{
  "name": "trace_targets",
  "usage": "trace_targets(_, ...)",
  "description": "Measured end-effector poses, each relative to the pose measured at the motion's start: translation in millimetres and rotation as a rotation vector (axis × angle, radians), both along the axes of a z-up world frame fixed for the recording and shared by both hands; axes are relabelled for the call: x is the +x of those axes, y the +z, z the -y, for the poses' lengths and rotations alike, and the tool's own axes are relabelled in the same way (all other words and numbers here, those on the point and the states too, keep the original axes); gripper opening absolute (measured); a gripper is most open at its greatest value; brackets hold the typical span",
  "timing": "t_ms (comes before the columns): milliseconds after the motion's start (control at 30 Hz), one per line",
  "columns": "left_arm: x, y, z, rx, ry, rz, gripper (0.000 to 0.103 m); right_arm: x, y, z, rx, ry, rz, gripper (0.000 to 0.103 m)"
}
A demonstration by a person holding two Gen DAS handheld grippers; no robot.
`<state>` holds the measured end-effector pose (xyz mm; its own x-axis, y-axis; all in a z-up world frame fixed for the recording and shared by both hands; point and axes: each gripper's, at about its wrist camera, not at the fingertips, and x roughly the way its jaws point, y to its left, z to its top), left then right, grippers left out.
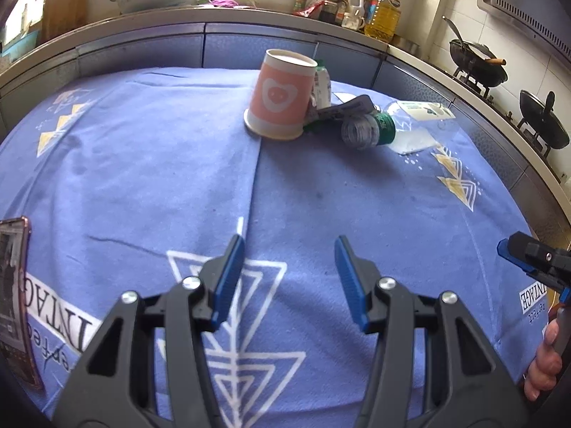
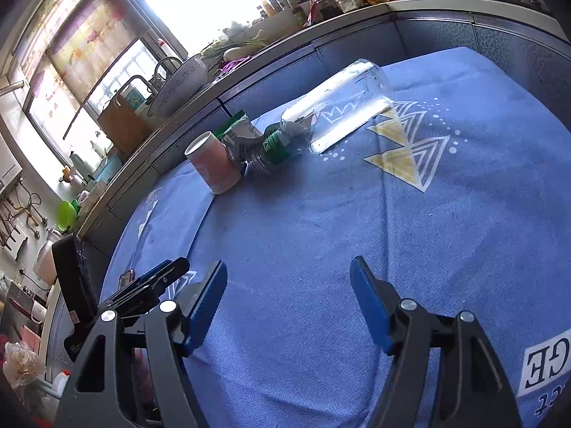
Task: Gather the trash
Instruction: 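Move both open grippers toward the pink paper cup and plastic bottle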
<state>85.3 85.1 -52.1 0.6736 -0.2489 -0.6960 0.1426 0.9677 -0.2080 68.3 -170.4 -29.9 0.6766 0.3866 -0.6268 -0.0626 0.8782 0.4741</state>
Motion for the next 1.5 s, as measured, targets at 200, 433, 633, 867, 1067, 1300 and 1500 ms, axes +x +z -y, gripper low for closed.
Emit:
trace_targets(200, 0, -3, -3, -0.018, 0.009, -0.006, 0.050, 1, -2, 1, 0.013, 0.000, -0.005, 0.069)
trace_targets(433, 0, -7, -7, -0.028, 0.020, -0.014, 0.050, 2, -5, 3, 0.030, -0.005, -0.017, 0.069)
trace_targets(633, 1, -12, -9, -0.041, 0.020, -0.020, 0.050, 3, -5, 7, 0.039, -0.012, -0.018, 0.069)
trace_targets(867, 2, -16, -7, -0.038, 0.016, -0.016, 0.050, 2, -4, 9, 0.043, -0.014, -0.015, 0.069)
trace_targets(1067, 2, -17, -9, -0.050, 0.019, -0.013, 0.050, 3, -4, 9, 0.047, -0.014, -0.016, 0.069)
trace_targets(1300, 2, -17, -9, -0.056, 0.019, -0.014, 0.050, 8, 2, 10, 0.042, -0.016, -0.008, 0.068)
trace_targets(1500, 3, -10, -13, -0.101, 0.009, -0.013, 0.050, 26, 16, 21, 0.034, -0.050, 0.024, 0.068)
